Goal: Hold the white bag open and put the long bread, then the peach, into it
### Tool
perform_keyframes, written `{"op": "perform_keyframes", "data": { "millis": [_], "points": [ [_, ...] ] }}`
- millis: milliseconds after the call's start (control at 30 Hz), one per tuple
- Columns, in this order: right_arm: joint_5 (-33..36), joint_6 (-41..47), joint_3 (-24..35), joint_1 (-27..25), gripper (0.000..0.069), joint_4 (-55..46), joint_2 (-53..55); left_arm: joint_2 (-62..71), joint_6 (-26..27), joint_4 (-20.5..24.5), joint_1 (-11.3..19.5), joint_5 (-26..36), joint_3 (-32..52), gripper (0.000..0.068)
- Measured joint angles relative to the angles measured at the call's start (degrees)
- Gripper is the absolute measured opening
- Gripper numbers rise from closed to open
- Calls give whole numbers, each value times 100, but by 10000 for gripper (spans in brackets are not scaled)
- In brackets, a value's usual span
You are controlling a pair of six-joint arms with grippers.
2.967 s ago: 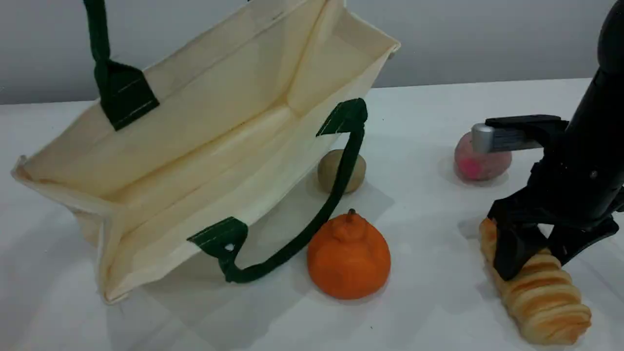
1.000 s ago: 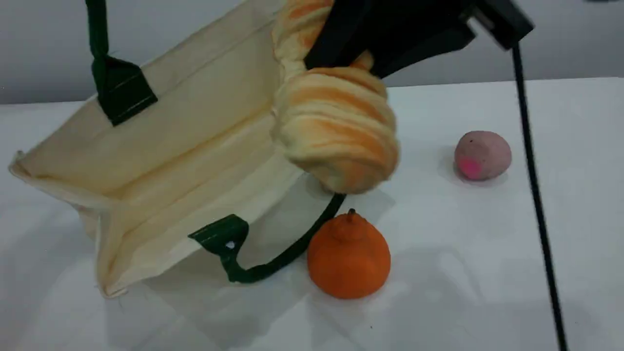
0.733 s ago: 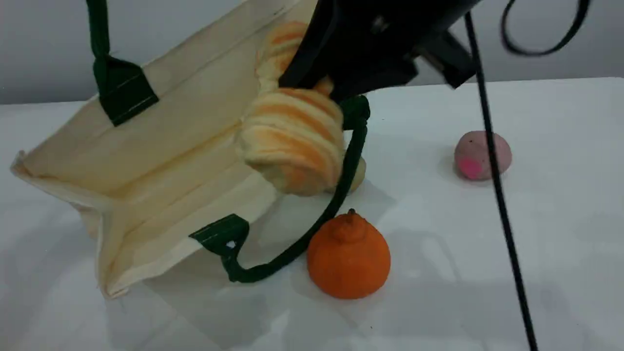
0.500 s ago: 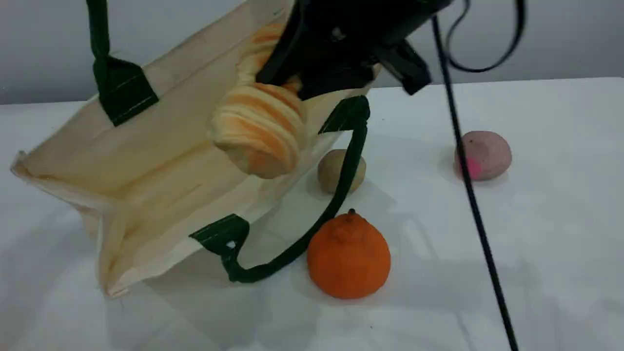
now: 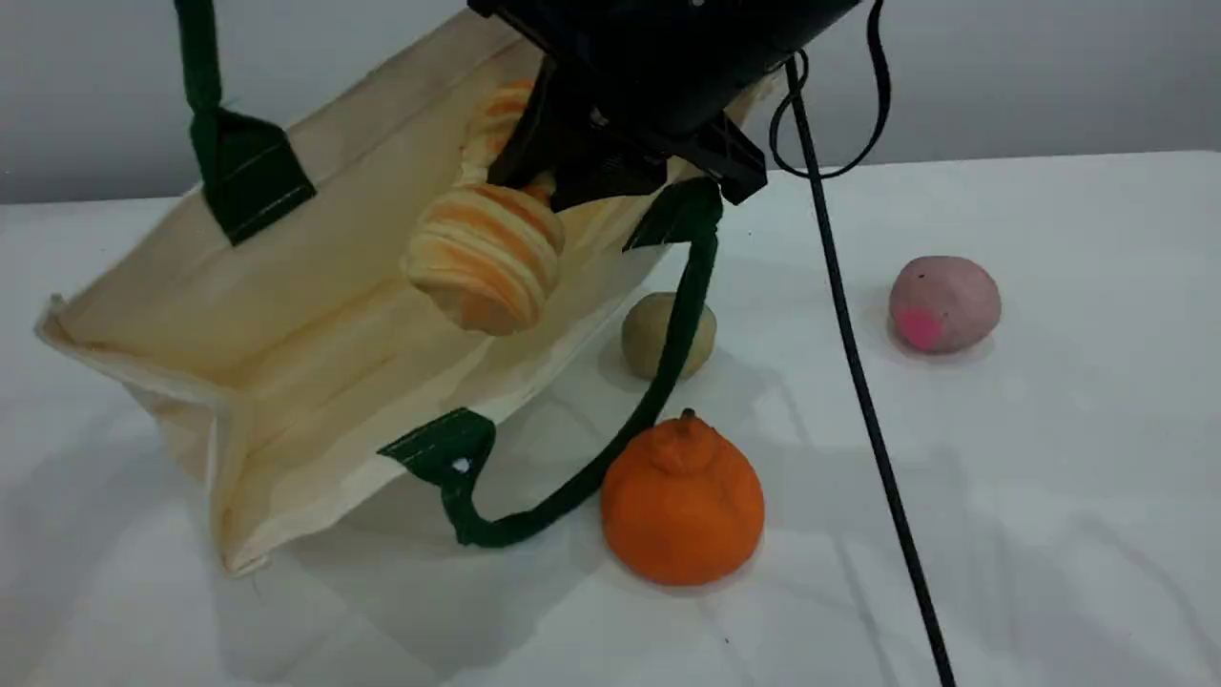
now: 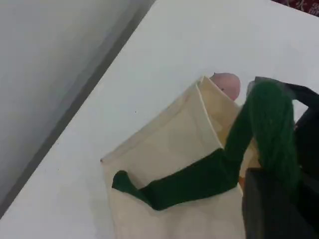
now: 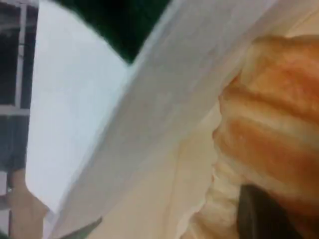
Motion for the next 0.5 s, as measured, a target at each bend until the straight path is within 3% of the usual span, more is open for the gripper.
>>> {"op": "perform_keyframes", "data": {
  "millis": [100, 200, 500],
  "points": [
    [-37, -122, 0, 0, 110, 0, 0, 0, 0, 0, 0, 0, 0, 93],
    [-43, -315, 0, 0, 173, 39, 0, 0, 0, 0, 0, 0, 0, 93],
    [-27, -499, 0, 0, 554, 1005, -5, 0, 0, 5, 0, 0, 0, 93]
  ]
}}
